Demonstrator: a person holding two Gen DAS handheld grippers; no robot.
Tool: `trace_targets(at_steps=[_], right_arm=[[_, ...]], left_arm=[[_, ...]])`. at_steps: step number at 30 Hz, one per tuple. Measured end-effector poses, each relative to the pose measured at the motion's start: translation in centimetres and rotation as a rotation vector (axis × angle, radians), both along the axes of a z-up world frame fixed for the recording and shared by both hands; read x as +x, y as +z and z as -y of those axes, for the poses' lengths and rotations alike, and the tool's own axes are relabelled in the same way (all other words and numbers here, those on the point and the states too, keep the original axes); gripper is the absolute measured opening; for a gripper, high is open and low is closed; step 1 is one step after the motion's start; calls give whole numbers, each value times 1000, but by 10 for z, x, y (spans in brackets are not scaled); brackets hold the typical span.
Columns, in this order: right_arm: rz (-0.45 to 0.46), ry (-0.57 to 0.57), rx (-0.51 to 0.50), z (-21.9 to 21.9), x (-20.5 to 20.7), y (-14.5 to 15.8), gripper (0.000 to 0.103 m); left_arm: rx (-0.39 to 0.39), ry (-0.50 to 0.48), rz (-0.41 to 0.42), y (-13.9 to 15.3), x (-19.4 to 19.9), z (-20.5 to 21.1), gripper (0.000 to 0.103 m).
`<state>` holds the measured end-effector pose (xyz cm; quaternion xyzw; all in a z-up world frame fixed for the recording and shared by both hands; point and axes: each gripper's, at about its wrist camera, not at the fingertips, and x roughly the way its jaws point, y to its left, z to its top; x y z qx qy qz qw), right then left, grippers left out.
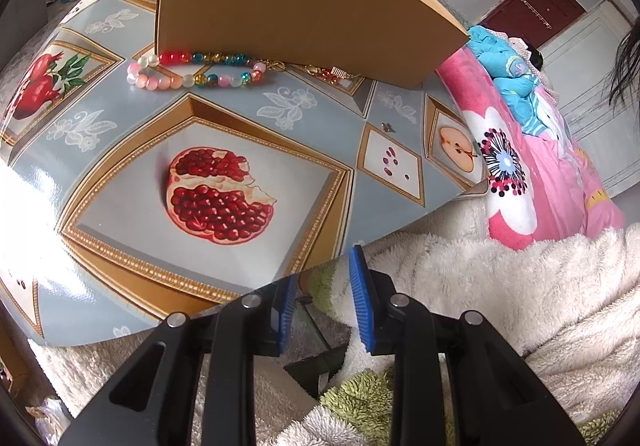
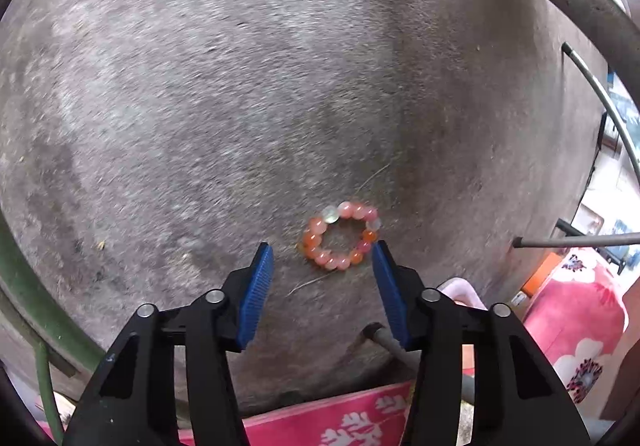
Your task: Organize jewelry
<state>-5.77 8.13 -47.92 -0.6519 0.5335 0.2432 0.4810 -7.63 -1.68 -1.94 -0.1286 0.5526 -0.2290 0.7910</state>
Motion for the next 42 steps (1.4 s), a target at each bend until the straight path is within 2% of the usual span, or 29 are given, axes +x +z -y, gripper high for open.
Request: trace_targets(at_steps=[2, 5, 6, 15, 19, 22, 28, 33, 38, 42], right_arm=[[-3, -18, 0, 1, 10, -4, 41], [-9, -34, 4, 1, 22, -11, 41], [-9, -37, 7, 14, 27, -21, 41], [-2, -28, 1, 1, 44, -36, 33], [-31, -54, 13, -3, 52, -40, 34], [-68, -78, 29, -6, 71, -39, 37], [-155, -103, 48, 8, 103, -38, 36], [-208, -87, 29, 23, 113, -40, 30], [-257, -113, 26, 37, 112, -48, 11], [-248, -106, 31, 42, 119, -50, 8]], left_arm=[[0, 4, -10, -1, 1, 0, 25], [6, 8, -23, -2, 1, 1, 25], [6, 11, -30, -3, 2, 1, 25], [21, 16, -63, -6, 4, 3, 26], [20, 20, -80, -9, 5, 2, 25], [10, 26, -93, -12, 6, 1, 25], [2, 27, -102, -13, 6, -1, 25], [4, 24, -91, -10, 5, -2, 25], [4, 24, -80, -9, 4, -1, 25], [5, 24, -71, -6, 4, -1, 26]])
